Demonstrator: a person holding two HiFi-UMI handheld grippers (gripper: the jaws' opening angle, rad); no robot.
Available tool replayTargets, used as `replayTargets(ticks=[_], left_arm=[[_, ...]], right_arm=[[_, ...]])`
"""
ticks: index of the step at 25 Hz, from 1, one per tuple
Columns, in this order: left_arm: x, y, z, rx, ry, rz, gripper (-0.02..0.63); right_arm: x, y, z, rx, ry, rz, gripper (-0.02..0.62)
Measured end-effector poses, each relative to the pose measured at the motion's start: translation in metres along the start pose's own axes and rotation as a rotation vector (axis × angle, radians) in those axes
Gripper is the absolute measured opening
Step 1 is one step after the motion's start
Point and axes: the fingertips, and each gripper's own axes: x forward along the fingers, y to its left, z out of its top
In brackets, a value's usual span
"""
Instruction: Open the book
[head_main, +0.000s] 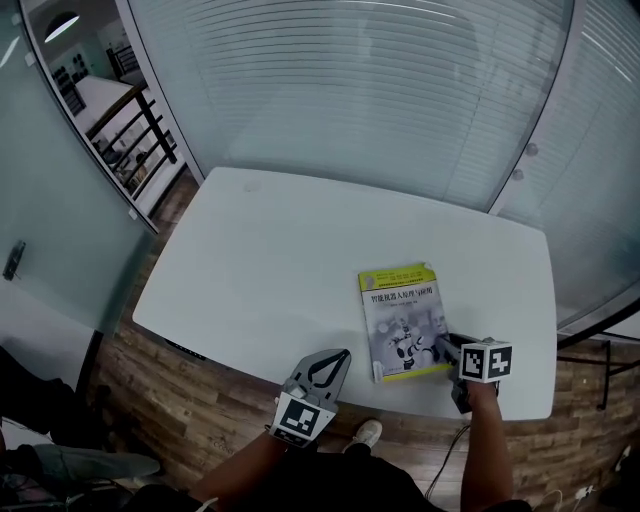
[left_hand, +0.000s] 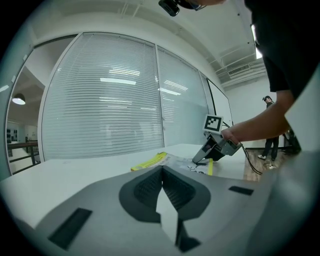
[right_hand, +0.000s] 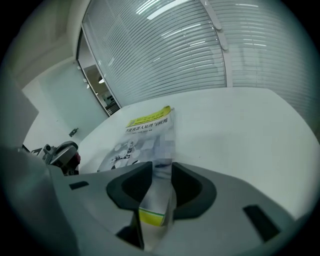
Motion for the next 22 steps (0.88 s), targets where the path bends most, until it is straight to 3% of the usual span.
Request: replayTargets(ticks=[4, 7, 22], left_arm=[[-0.004, 0.005, 0.0, -0.004, -0.012, 0.001, 0.015], [-0.009, 0.01, -0.004, -0.006, -0.007, 0.009, 0.015], [-0.014, 0.02, -0.008, -0.02, 0.025, 0.019, 0.015]], right_arm=[[-0.01, -0.004, 0.013, -0.054, -0.045, -0.093, 0.092], [-0.012, 0.001, 0.018, -0.073, -0.073, -0.108, 0.067], [-0.025, 0.021, 0.026, -0.3, -0.151, -0.299, 0.048]])
